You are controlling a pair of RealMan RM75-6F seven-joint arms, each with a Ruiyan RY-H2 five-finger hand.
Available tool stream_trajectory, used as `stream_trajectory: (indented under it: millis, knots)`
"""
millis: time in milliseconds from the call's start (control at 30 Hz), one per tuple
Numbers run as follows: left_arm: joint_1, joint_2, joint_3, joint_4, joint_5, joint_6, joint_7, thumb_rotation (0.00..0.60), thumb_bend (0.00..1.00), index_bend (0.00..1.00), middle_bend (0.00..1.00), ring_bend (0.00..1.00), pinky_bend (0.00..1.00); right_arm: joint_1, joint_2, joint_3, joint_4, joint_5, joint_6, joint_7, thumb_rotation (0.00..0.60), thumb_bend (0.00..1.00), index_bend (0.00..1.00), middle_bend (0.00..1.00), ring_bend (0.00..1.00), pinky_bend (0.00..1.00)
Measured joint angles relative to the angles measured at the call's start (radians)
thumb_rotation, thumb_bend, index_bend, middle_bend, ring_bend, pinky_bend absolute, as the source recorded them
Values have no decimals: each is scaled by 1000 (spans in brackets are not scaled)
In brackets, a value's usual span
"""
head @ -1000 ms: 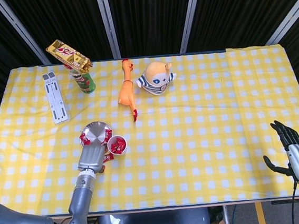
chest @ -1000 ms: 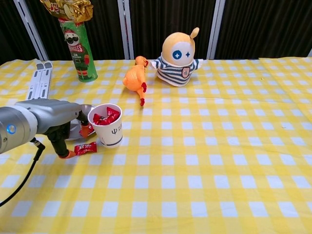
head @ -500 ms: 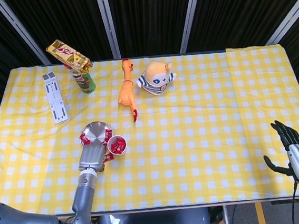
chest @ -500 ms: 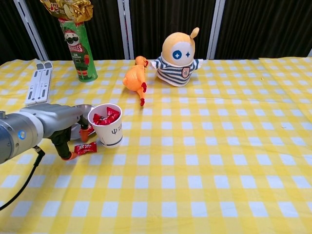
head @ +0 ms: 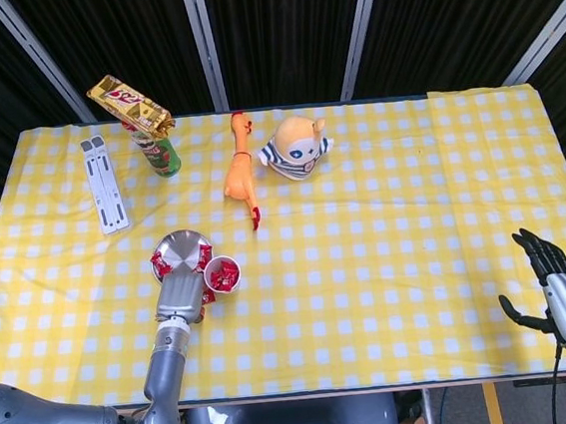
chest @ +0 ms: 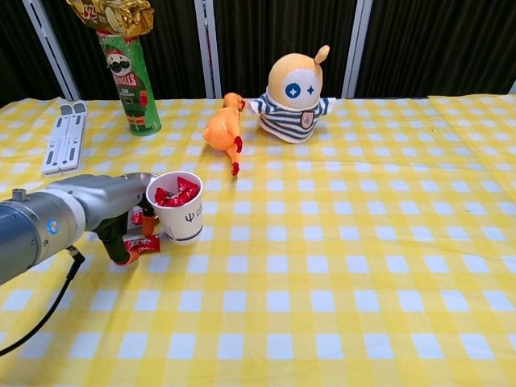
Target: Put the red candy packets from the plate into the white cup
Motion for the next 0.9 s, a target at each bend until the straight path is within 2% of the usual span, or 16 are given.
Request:
stream_trajectory:
  millis: [333,533,900]
  knots:
    - [10,-9,-11,17,-7,-10,13,600,452,472,1000,1000,1000,-2,-3,-1,2,-2,3,1,600,409,0,0,0,0]
    - [16,-9,-17,12,3,-12,12,600,457,487,1000,1000,1000,-3,-3,0,1,-1,6,0,600,409,0,0,0,0]
    - [33,59,-16,-88,48,9,5,600,456,493,1000,1000,1000,-4,-2,1,1,1,7,3,600,408,0,0,0,0]
